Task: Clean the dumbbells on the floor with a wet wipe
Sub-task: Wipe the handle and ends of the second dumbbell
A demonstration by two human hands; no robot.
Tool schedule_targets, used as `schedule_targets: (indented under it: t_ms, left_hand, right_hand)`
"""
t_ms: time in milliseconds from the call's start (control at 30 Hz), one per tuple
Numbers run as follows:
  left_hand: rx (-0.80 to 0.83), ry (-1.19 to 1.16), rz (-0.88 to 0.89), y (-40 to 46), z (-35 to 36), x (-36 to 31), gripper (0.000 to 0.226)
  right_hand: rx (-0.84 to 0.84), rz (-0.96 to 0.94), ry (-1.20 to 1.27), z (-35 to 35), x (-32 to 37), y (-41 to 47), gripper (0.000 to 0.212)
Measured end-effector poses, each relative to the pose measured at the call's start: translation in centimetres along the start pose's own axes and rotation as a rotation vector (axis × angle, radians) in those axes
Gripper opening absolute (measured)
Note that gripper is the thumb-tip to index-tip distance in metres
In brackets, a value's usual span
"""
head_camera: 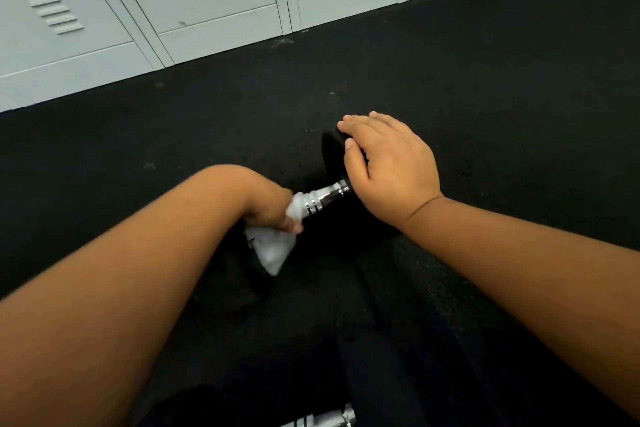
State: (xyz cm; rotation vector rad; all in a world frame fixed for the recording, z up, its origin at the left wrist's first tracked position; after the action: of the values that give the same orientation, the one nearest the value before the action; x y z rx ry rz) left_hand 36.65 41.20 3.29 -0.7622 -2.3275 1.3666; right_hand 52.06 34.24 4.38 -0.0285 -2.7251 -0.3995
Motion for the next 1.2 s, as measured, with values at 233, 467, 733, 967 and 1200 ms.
schedule_targets:
  t_ms: [233, 467, 733, 967, 1200]
  left_hand:
    - [0.060, 0.028, -0.003, 0.0, -0.9, 0.3, 0.047]
    - [-0.128, -0.324, 0.316, 1.3, -1.8, -3.3, 0.008]
    - [0.108, -0.065, 0.017, 1.1, -1.1, 0.5, 0.059]
    - [0.107, -0.249, 0.093, 1.0, -2.1, -0.3, 0.041]
    - [-0.130, -0.422, 0.313, 2.4, -1.7, -2.9, 0.030]
  right_hand:
    - [0.034, 0.015, 0.005, 0.1, 0.1, 0.3, 0.040]
    - [0.075, 0.037, 0.017, 0.3, 0.0, 0.6, 0.042]
    - [0.003, 0.011, 0.011, -0.1, 0.2, 0.0, 0.036]
    - [0.066, 0.046, 0.013, 0.2, 0.1, 0.6, 0.040]
    - [0.088, 0.048, 0.012, 0.3, 0.1, 0.8, 0.044]
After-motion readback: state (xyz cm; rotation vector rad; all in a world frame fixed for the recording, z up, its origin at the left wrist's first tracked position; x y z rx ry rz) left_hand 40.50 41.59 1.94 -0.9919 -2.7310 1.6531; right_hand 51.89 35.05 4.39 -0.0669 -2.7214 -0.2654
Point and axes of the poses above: each hand's wrist, its own y-axis towards the middle knuckle, its own z-axis out of the palm, x = y × z, the point moved 2 cm from there along y, towards the middle knuckle, and after that the axes turned 10 degrees about x, right-handed, at the moved point
